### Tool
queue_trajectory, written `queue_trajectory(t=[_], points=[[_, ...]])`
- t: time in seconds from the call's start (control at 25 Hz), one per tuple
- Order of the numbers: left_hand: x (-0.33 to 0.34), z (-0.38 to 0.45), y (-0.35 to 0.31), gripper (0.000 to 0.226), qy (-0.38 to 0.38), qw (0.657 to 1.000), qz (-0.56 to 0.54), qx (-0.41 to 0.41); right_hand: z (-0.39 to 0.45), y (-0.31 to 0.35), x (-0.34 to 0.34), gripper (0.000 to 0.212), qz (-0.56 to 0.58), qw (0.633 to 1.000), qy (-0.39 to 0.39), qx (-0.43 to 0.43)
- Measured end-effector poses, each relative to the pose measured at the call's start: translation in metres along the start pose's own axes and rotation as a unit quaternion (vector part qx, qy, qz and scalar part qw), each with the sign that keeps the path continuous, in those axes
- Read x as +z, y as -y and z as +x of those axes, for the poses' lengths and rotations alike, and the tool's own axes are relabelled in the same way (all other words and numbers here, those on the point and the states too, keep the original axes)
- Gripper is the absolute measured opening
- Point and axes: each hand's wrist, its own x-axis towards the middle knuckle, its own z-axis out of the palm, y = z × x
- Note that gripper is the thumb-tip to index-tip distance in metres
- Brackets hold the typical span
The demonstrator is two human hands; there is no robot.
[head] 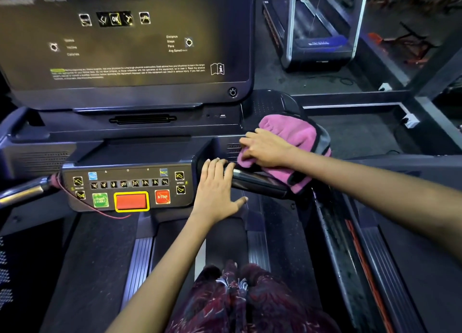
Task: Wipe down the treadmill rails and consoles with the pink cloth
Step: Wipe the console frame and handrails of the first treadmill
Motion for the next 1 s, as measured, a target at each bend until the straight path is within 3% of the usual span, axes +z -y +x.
queue_trajectory(t=[0.08, 0.16, 0.48, 0.72, 1.0], points=[[-0.001, 0.0, 0.0, 0.087, -0.004, 1.0, -0.006, 0.007, -0.025, -0.016, -0.001, 0.014, 0.021, 0.997, 0.071, 0.017], [0.0, -0.001, 0.0, 0.088, -0.001, 1.0, -0.007, 0.007, -0.041, -0.028, 0.003, 0.025, 0.034, 0.992, 0.09, 0.081], [-0.002, 0.0, -0.003, 0.091, 0.011, 1.0, 0.005, -0.009, 0.015, 0.007, -0.003, 0.015, 0.021, 0.998, -0.035, 0.049], [-0.002, 0.001, 0.001, 0.085, 0.002, 1.0, -0.005, 0.007, 0.014, -0.001, -0.005, 0.012, -0.025, 0.998, -0.04, -0.031], [-0.002, -0.001, -0.001, 0.087, -0.002, 1.0, -0.019, 0.005, -0.04, -0.036, 0.0, 0.028, 0.062, 0.998, 0.021, 0.023]])
